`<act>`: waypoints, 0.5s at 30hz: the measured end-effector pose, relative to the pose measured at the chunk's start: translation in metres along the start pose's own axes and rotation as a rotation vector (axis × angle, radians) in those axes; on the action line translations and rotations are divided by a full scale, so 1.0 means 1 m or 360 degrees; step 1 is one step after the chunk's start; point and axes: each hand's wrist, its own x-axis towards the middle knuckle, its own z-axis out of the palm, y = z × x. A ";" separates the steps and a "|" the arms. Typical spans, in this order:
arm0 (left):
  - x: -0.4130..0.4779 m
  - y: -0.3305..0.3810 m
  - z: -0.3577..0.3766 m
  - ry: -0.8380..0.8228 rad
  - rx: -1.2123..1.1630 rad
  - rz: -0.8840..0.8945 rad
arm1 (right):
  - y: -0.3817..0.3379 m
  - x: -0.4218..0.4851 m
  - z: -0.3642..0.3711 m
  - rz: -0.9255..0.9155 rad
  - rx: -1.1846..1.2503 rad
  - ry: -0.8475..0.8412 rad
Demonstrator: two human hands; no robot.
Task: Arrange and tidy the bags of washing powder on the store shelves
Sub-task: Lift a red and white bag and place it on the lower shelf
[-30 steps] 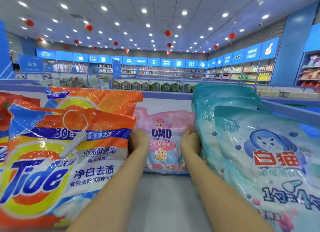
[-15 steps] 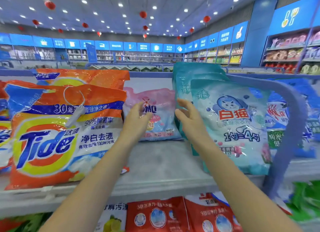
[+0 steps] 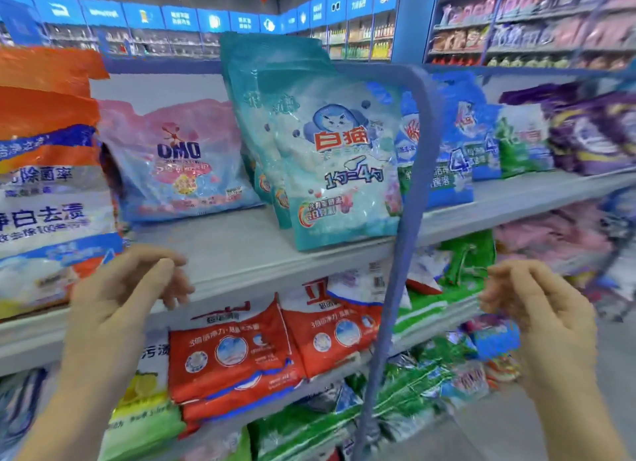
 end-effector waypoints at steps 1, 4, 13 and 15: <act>-0.001 -0.010 0.005 -0.0007 -0.0023 -0.0087 | 0.004 -0.003 -0.012 0.0026 0.0019 0.0042; -0.012 -0.039 0.022 0.0149 0.0103 -0.0422 | 0.020 -0.006 -0.040 0.0106 0.0019 0.0088; -0.076 -0.056 0.132 0.0510 0.0324 -0.0253 | 0.099 0.031 -0.103 0.0399 -0.0081 -0.0182; -0.086 -0.064 0.146 0.0561 0.0384 -0.0260 | 0.119 0.043 -0.107 0.0447 -0.0075 -0.0339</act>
